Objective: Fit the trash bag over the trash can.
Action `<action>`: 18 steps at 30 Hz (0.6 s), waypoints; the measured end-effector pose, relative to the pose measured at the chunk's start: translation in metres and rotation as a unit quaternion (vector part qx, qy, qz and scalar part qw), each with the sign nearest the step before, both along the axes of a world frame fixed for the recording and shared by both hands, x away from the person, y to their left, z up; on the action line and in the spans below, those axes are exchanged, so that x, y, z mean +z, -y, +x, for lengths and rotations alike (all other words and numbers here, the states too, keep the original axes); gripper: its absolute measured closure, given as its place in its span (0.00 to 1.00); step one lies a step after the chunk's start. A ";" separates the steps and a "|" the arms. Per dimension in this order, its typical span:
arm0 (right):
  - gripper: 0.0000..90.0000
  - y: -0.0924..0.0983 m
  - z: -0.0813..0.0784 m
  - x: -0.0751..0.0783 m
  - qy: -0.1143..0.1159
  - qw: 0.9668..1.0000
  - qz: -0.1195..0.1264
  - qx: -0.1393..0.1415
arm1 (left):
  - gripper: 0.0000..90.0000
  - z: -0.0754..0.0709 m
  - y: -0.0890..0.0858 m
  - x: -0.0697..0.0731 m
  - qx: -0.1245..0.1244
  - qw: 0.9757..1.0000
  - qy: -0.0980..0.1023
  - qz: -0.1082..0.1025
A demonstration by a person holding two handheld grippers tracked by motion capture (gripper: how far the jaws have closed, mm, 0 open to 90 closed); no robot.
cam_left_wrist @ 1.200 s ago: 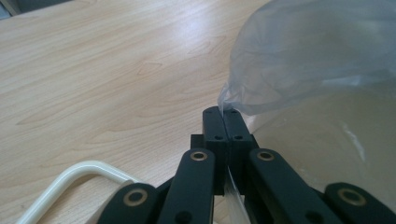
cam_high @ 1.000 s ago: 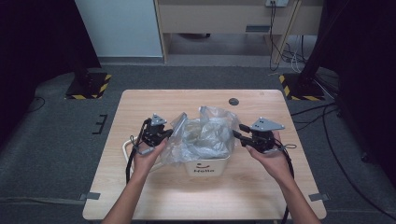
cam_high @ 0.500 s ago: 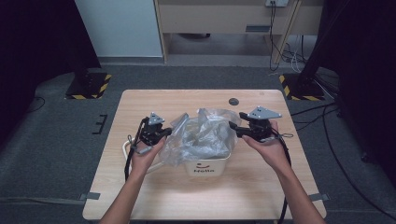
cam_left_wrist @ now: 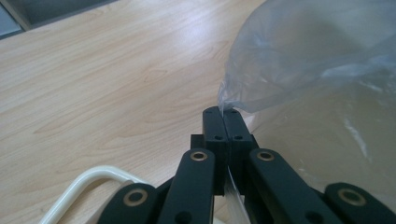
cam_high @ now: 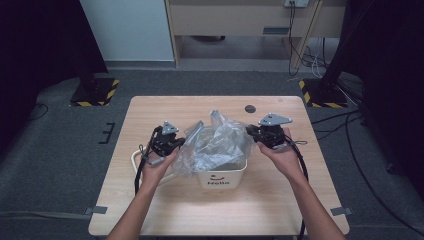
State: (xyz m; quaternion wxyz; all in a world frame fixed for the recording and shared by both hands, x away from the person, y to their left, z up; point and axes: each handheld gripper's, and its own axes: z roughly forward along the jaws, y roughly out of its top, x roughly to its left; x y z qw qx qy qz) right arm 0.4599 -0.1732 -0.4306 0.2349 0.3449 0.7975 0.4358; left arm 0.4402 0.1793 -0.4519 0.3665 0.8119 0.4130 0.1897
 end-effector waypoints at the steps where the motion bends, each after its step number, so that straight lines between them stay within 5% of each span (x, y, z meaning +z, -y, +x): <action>1: 0.93 -0.001 0.001 -0.002 -0.004 1.000 -0.002 -0.002 | 1.00 0.000 0.001 -0.001 -0.001 1.000 -0.003 0.003; 10: 1.00 -0.009 0.003 -0.019 -0.046 0.999 -0.026 0.001 | 1.00 0.004 0.009 -0.010 -0.010 0.999 -0.029 0.028; 18: 1.00 -0.010 0.002 -0.025 -0.058 0.998 -0.033 0.007 | 1.00 0.005 0.012 -0.020 -0.019 0.998 -0.047 0.035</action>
